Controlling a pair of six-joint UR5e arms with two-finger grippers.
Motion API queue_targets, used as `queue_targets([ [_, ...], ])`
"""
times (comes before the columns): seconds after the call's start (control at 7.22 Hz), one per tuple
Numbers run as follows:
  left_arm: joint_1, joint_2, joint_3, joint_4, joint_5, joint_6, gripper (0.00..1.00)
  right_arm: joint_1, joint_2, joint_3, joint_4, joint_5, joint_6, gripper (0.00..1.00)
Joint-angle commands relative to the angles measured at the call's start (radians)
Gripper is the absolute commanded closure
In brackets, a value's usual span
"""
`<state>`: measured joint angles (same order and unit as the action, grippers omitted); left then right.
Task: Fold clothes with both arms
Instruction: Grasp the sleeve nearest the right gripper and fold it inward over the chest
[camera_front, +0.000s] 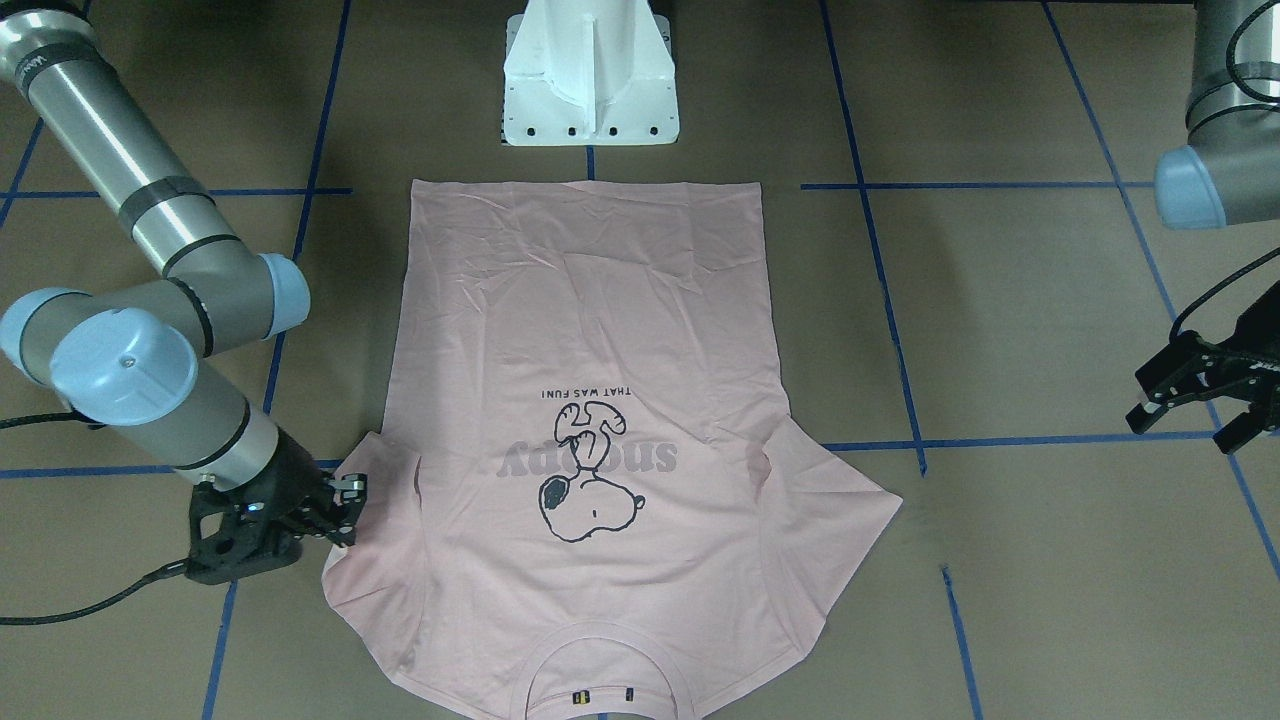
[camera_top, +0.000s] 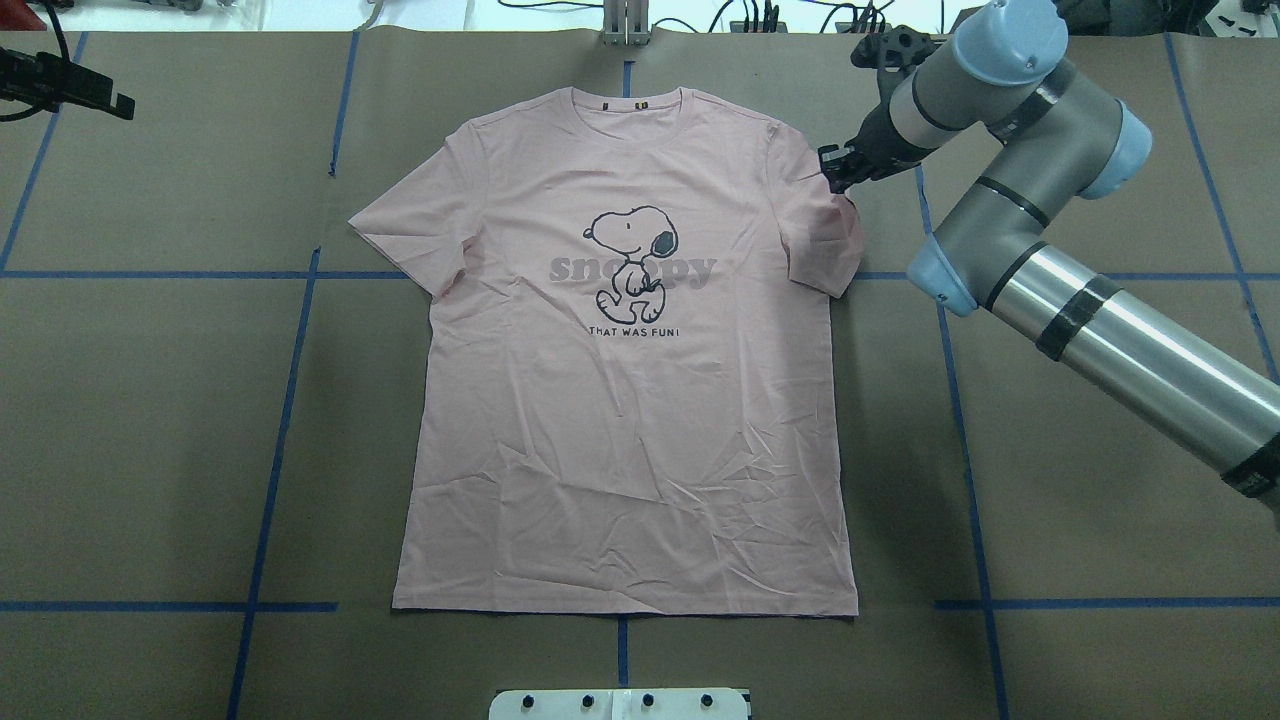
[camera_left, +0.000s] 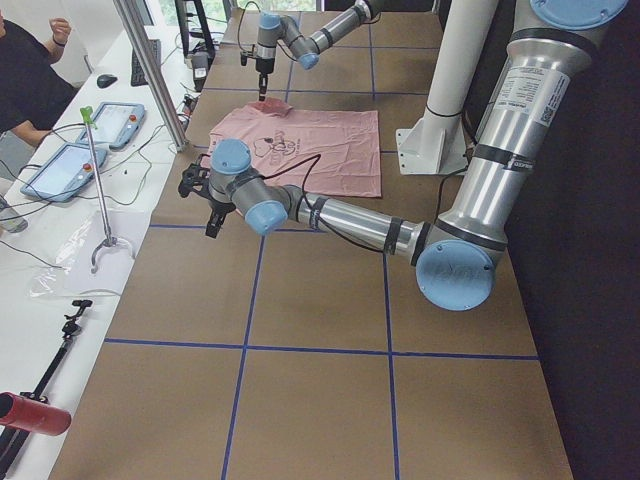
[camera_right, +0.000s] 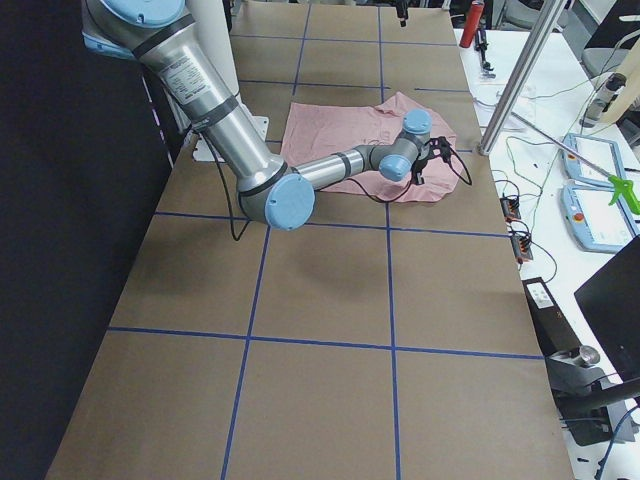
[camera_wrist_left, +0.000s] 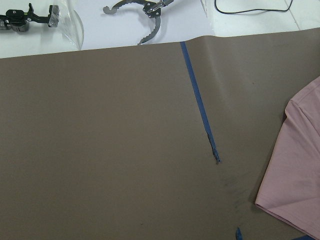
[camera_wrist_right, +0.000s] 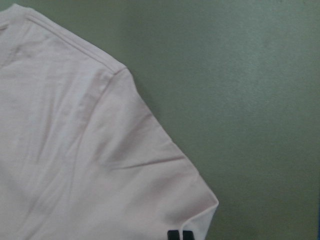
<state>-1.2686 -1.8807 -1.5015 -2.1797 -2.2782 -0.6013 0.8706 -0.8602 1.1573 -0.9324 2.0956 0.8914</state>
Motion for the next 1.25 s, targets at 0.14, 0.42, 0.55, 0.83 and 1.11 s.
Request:
queue_targets([
  [0.14,0.000,0.000,0.000,0.000,0.000,-0.015,0.00,-0.108,0.130,-0.071,0.000,-0.120,0.076,1.00],
  [0.42,0.002,-0.008,-0.008,-0.005,-0.001,-0.066,0.00,-0.107,0.151,-0.100,0.006,-0.137,0.075,1.00],
  [0.55,0.002,-0.008,-0.008,-0.005,-0.001,-0.066,0.00,-0.108,0.209,-0.160,0.006,-0.155,0.076,1.00],
  [0.83,0.002,-0.015,-0.006,-0.005,-0.001,-0.068,0.00,-0.107,0.224,-0.180,0.009,-0.160,0.080,1.00],
  [1.11,0.009,-0.017,-0.008,-0.005,0.000,-0.068,0.00,-0.108,0.224,-0.180,0.009,-0.178,0.083,0.01],
])
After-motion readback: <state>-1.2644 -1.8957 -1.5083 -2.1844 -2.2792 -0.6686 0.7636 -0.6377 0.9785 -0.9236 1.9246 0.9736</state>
